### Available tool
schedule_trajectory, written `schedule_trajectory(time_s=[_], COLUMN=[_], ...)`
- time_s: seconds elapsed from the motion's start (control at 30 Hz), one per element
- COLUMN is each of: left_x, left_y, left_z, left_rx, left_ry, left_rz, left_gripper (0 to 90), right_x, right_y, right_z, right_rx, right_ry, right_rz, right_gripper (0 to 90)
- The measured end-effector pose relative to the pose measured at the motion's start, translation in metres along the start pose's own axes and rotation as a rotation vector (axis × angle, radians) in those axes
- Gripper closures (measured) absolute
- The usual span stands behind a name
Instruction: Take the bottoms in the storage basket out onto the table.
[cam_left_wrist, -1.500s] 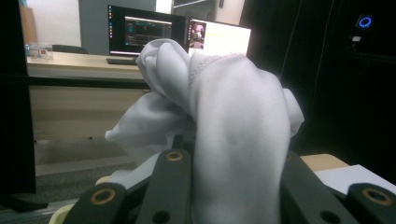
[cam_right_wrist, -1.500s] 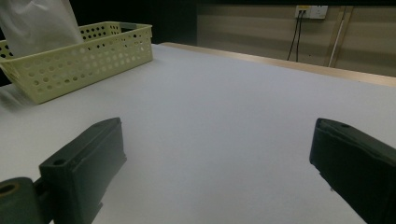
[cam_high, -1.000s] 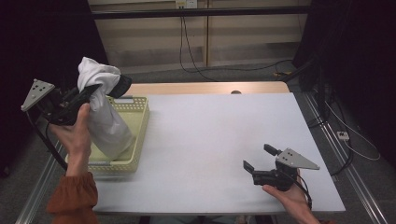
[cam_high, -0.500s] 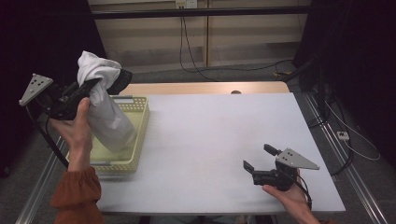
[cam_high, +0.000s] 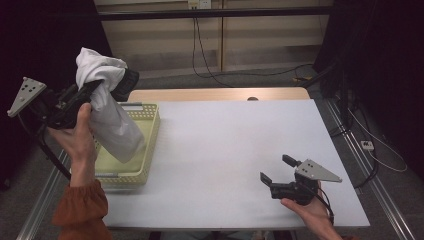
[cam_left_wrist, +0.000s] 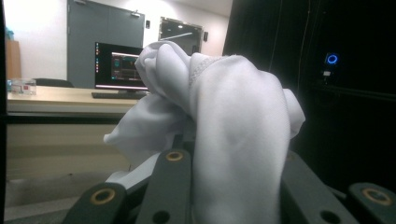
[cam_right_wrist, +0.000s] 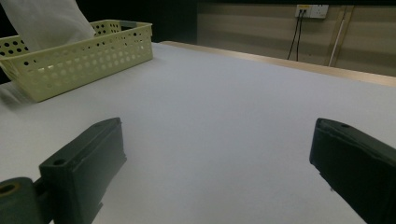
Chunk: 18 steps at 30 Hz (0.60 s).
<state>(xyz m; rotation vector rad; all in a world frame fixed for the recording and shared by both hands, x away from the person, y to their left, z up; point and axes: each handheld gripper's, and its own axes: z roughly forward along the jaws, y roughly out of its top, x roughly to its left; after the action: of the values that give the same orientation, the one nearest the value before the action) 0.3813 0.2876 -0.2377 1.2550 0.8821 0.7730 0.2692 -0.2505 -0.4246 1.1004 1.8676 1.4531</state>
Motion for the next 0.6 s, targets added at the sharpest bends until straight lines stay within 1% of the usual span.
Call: schedule_trajectory(time_s=[0.17, 0.23, 0.33, 0.4, 0.47, 0.53, 0.57, 0.6], left_x=[-0.002, -0.001, -0.002, -0.002, -0.004, -0.005, -0.007, -0.007], left_y=[0.005, 0.007, 0.008, 0.009, 0.011, 0.013, 0.014, 0.014], left_z=[-0.004, -0.005, -0.007, -0.008, -0.009, -0.010, -0.010, -0.010], left_rx=[-0.012, -0.018, -0.023, -0.030, -0.037, -0.036, -0.042, -0.039], left_ry=[-0.004, -0.007, -0.009, -0.019, -0.024, -0.028, -0.029, -0.031], left_rz=[0.009, -0.002, 0.000, -0.016, -0.018, -0.008, -0.014, -0.012], left_gripper=[77.9, 77.9, 77.9, 77.8, 77.8, 77.9, 77.9, 77.9], right_x=[0.000, 0.000, 0.000, 0.000, 0.000, 0.000, 0.000, 0.000], right_y=[0.000, 0.000, 0.000, 0.000, 0.000, 0.000, 0.000, 0.000], right_z=[0.000, 0.000, 0.000, 0.000, 0.000, 0.000, 0.000, 0.000], right_rx=[0.000, 0.000, 0.001, 0.001, 0.002, 0.000, 0.001, 0.002], right_ry=[0.001, 0.000, -0.001, -0.002, 0.000, 0.002, 0.002, 0.002], right_rz=[0.001, 0.000, -0.003, -0.003, -0.003, -0.002, -0.002, -0.001], right_gripper=[3.0, 3.0, 3.0, 3.0, 3.0, 3.0, 3.0, 3.0])
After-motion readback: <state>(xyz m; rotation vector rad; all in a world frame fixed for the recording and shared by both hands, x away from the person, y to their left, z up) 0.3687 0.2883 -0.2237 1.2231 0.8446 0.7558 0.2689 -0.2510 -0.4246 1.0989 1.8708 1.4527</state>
